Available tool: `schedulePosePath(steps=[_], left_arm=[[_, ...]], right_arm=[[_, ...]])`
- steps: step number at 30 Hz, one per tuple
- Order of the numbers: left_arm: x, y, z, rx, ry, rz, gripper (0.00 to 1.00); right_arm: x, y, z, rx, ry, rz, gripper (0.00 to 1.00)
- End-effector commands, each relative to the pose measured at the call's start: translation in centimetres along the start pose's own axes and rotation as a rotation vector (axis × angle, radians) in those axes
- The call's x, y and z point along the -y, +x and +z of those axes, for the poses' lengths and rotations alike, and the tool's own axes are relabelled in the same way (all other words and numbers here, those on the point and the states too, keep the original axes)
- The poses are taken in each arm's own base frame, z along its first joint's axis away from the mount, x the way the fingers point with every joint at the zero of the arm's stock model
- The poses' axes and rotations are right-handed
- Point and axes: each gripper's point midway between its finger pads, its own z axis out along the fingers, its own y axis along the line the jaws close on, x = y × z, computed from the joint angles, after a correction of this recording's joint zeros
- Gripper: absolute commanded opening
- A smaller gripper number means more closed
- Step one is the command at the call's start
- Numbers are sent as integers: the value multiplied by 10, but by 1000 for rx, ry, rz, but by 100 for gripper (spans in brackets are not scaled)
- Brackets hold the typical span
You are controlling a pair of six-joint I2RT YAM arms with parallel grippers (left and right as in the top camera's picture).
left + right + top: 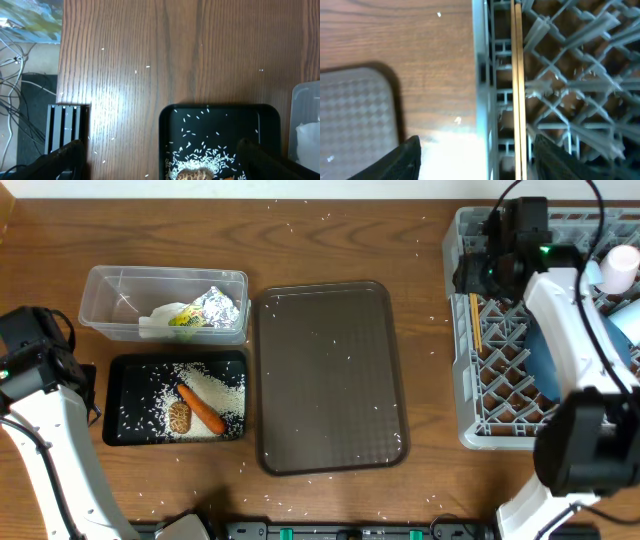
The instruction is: Sort waste into correct bins and load items into the dishwasher rack
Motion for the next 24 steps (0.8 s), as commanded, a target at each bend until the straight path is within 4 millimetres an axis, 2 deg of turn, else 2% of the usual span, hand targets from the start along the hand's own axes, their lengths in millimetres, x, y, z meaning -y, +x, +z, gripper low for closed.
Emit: schedulePosePath(steps=[1, 4, 7, 14, 20, 24], left_arm=[[-2, -1, 0, 4, -8, -9, 98], [-2, -1, 0, 4, -8, -9, 98], [-2, -1, 0, 4, -7, -9, 98], [-2, -1, 0, 4, -8, -9, 98], [-2, -1, 0, 4, -8, -8, 98], [-2, -1, 0, 4, -7, -9, 98]], right_arm=[[-16, -8, -58, 81, -75, 56, 61], [-20, 9, -85, 52, -87, 92, 55], [-23, 33, -106, -9, -81, 144, 50], [-22, 98, -142, -190, -32, 160, 48], [-24, 142, -161, -183, -2, 84, 48], [-22, 173, -164, -107, 6, 84, 49]])
